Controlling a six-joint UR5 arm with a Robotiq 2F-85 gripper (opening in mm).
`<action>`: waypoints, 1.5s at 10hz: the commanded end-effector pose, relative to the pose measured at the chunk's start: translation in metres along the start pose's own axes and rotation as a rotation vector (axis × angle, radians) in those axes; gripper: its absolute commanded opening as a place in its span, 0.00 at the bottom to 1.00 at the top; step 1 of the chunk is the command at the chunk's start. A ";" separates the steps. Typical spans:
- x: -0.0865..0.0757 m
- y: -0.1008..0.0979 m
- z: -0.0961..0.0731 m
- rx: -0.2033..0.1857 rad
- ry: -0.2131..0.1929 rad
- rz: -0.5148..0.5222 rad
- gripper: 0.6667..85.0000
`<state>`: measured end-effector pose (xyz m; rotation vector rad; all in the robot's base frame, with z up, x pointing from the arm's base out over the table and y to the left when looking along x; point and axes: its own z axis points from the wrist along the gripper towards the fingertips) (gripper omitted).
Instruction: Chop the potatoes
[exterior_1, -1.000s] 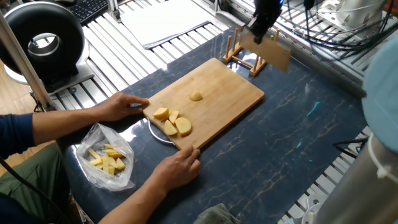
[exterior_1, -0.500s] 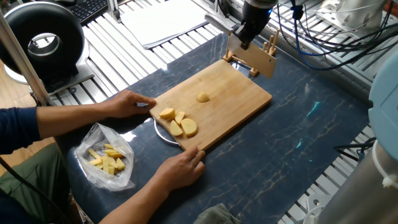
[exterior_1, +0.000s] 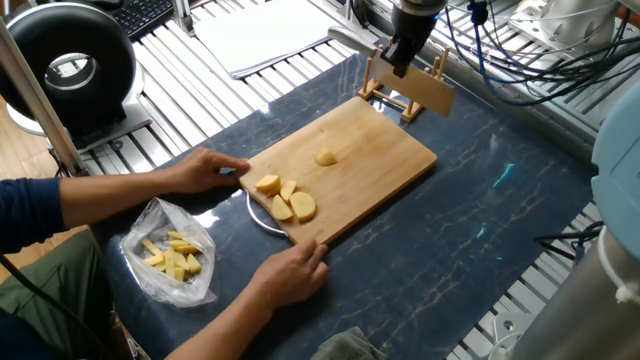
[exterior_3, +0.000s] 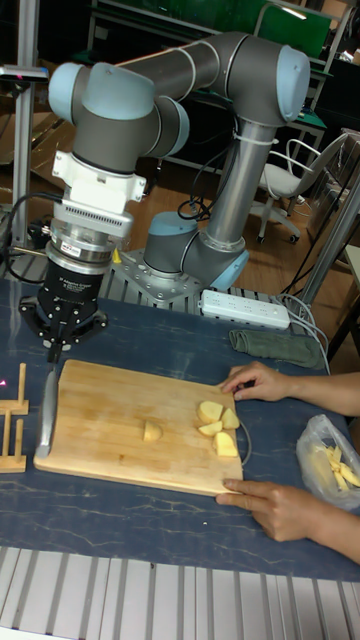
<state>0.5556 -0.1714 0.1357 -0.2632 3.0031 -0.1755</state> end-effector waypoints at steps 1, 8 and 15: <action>-0.009 0.001 0.000 -0.004 -0.032 -0.041 0.00; 0.005 0.027 -0.002 -0.104 0.024 0.089 0.00; 0.012 0.051 -0.004 -0.086 0.031 0.166 0.00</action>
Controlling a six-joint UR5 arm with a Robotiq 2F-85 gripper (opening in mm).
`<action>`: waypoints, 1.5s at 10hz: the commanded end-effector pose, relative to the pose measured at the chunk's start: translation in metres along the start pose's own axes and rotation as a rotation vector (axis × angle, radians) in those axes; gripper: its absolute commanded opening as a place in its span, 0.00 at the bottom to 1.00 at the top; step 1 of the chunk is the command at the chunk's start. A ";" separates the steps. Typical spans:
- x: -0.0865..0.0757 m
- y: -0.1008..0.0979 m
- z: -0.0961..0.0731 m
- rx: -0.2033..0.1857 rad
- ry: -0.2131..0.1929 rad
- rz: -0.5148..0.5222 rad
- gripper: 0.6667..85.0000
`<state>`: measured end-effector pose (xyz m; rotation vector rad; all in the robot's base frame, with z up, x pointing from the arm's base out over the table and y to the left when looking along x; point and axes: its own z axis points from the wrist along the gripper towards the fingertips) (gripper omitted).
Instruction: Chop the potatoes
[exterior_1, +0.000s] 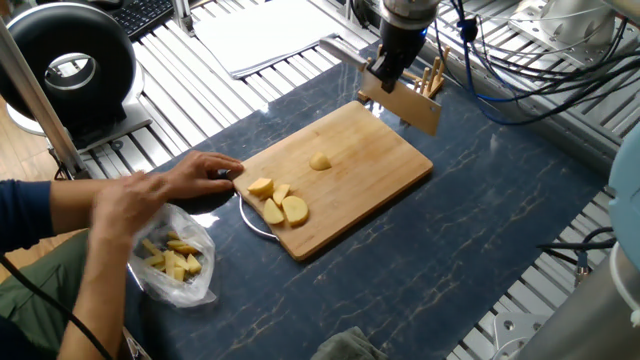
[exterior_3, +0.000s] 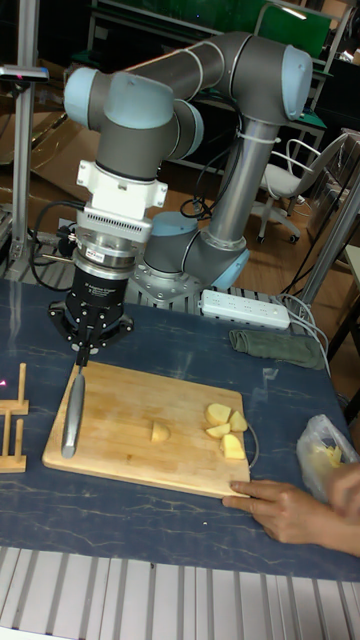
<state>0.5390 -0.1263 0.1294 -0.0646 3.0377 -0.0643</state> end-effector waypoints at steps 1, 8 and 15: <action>0.004 -0.008 -0.003 -0.005 0.012 0.016 0.00; -0.009 0.019 -0.006 -0.136 -0.038 -0.042 0.00; -0.025 0.042 -0.024 -0.148 -0.020 -0.049 0.00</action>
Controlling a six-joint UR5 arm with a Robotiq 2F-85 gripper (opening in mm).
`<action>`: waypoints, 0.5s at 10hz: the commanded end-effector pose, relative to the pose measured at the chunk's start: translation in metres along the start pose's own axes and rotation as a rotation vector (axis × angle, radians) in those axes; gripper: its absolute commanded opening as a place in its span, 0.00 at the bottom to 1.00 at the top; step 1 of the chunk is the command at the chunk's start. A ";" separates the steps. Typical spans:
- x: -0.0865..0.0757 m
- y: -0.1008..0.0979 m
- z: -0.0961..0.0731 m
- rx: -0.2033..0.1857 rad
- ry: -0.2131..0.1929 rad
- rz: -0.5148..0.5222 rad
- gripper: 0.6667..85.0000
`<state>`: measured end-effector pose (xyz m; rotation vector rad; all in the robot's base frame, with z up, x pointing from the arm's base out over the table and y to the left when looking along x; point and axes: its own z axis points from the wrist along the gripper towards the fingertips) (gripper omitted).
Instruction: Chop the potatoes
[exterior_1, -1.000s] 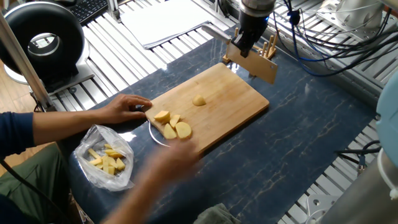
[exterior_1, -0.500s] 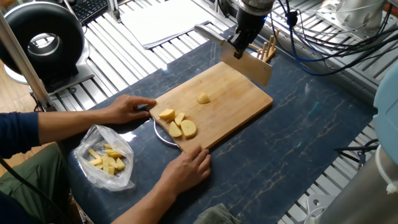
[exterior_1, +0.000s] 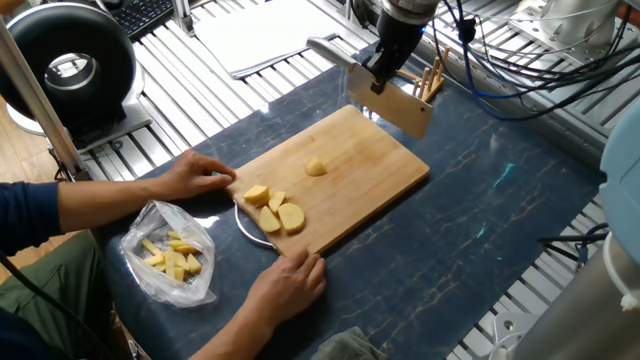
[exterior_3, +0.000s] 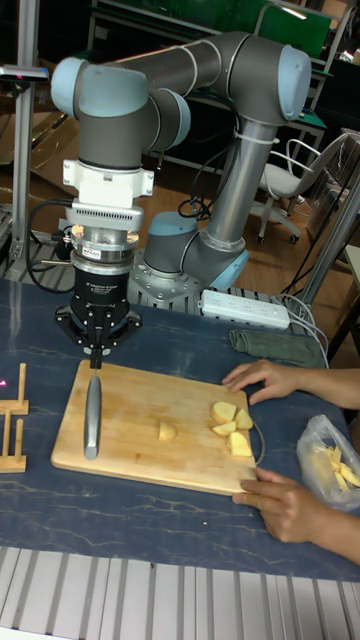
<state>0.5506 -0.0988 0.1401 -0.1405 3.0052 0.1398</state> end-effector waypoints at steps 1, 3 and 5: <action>-0.025 0.034 -0.022 -0.010 0.023 0.010 0.00; -0.043 0.068 -0.039 0.035 0.047 0.059 0.00; -0.055 0.095 -0.040 0.053 0.043 0.086 0.00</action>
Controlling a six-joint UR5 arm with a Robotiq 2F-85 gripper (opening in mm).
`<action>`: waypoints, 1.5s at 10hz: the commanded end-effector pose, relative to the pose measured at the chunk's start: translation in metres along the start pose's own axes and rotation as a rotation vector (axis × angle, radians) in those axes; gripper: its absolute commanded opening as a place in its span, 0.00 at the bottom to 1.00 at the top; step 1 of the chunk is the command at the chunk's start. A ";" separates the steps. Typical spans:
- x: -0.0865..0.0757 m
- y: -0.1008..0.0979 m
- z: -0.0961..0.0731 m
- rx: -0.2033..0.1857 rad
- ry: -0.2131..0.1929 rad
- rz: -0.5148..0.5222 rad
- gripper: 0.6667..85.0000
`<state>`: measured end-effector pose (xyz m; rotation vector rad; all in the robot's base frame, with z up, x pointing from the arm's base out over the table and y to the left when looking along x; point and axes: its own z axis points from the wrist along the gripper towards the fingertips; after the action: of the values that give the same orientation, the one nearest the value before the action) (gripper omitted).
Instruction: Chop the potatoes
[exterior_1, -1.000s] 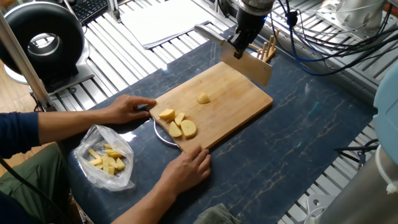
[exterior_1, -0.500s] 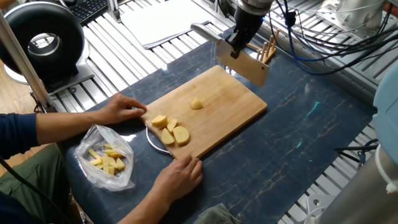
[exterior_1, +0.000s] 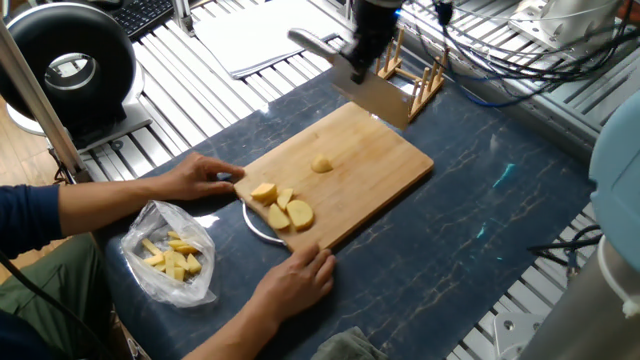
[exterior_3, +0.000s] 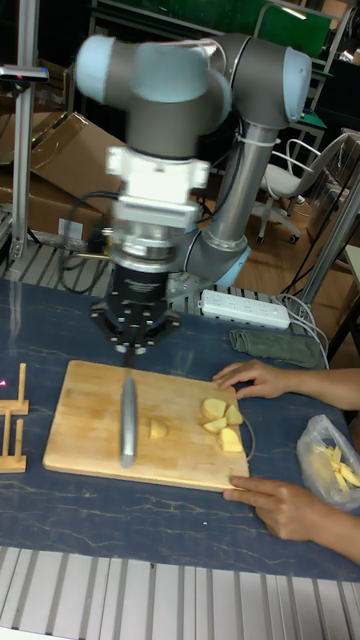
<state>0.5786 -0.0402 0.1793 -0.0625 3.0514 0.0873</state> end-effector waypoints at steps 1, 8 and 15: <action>-0.020 0.049 -0.005 0.009 -0.009 0.030 0.00; -0.018 0.041 0.036 0.027 0.033 -0.052 0.00; -0.004 0.046 0.063 0.017 0.025 -0.033 0.00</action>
<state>0.5884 0.0080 0.1278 -0.1317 3.0856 0.0485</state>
